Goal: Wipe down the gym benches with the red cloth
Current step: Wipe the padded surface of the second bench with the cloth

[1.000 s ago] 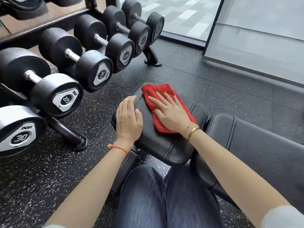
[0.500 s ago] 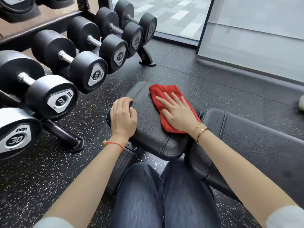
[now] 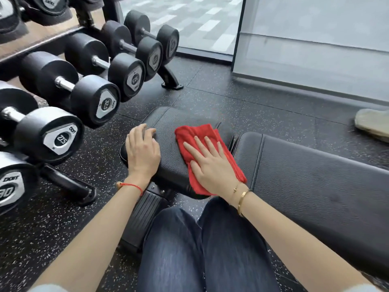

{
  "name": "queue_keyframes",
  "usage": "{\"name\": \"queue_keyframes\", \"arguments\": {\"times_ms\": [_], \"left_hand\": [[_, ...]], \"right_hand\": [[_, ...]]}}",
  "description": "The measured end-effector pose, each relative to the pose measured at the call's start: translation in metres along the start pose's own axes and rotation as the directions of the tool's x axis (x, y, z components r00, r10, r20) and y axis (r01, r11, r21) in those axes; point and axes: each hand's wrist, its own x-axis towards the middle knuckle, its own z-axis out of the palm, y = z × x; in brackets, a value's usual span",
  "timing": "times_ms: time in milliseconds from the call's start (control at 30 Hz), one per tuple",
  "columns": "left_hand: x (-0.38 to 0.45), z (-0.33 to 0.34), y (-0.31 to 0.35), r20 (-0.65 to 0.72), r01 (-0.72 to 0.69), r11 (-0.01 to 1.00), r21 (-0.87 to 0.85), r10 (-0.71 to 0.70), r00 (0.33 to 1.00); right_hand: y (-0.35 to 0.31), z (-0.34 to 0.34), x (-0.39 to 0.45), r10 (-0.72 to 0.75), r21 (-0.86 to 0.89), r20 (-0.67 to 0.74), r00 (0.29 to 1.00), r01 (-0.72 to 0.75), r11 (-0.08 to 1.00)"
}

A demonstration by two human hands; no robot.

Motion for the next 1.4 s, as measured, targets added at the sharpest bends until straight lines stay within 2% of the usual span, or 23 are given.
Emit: {"name": "queue_keyframes", "arguments": {"times_ms": [100,167,300,433,500,667,900,967,1067,1167,1400], "left_hand": [[-0.010,0.000,0.015,0.025,-0.029,0.999,-0.035,0.030,0.999],[-0.017,0.002,0.030,0.050,-0.055,0.996,-0.072,0.059,0.997],[-0.022,0.012,0.059,0.075,-0.082,0.990,-0.117,0.091,0.993],[-0.020,0.018,0.065,0.071,-0.073,0.992,-0.106,0.081,0.994],[-0.020,0.019,0.062,0.057,-0.067,0.989,-0.131,0.075,0.996],[-0.022,0.020,0.063,0.063,-0.078,0.988,-0.135,0.087,0.994],[-0.024,0.019,0.064,0.069,-0.087,0.989,-0.117,0.096,0.993],[-0.024,0.019,0.064,0.064,-0.089,0.989,-0.116,0.097,0.993],[-0.024,0.021,0.063,0.057,-0.092,0.990,-0.105,0.098,0.994],[-0.025,0.022,0.064,0.055,-0.088,0.992,-0.093,0.094,0.994],[-0.027,0.021,0.065,0.072,-0.091,0.992,-0.084,0.097,0.993]], "right_hand": [[0.019,-0.008,0.040,0.174,-0.005,-0.010,0.985,-0.174,0.985],[0.034,-0.016,0.063,0.254,0.026,0.046,0.966,-0.255,0.967],[0.044,-0.018,0.060,0.179,0.023,0.078,0.981,-0.182,0.983],[0.049,-0.019,0.005,0.025,-0.028,0.069,0.997,-0.023,0.999],[0.055,-0.022,-0.025,0.004,-0.071,0.052,0.999,0.000,0.997],[0.078,-0.029,-0.057,0.083,-0.144,0.030,0.996,-0.078,0.986],[0.092,-0.031,0.011,0.325,-0.130,0.014,0.945,-0.321,0.938],[0.083,-0.027,-0.001,0.316,-0.130,0.000,0.949,-0.313,0.941],[0.062,-0.020,-0.043,0.206,-0.100,-0.047,0.977,-0.210,0.973],[0.057,-0.018,-0.055,0.155,-0.072,-0.021,0.988,-0.156,0.985],[0.074,-0.024,0.025,0.298,-0.059,0.042,0.954,-0.296,0.953]]}}
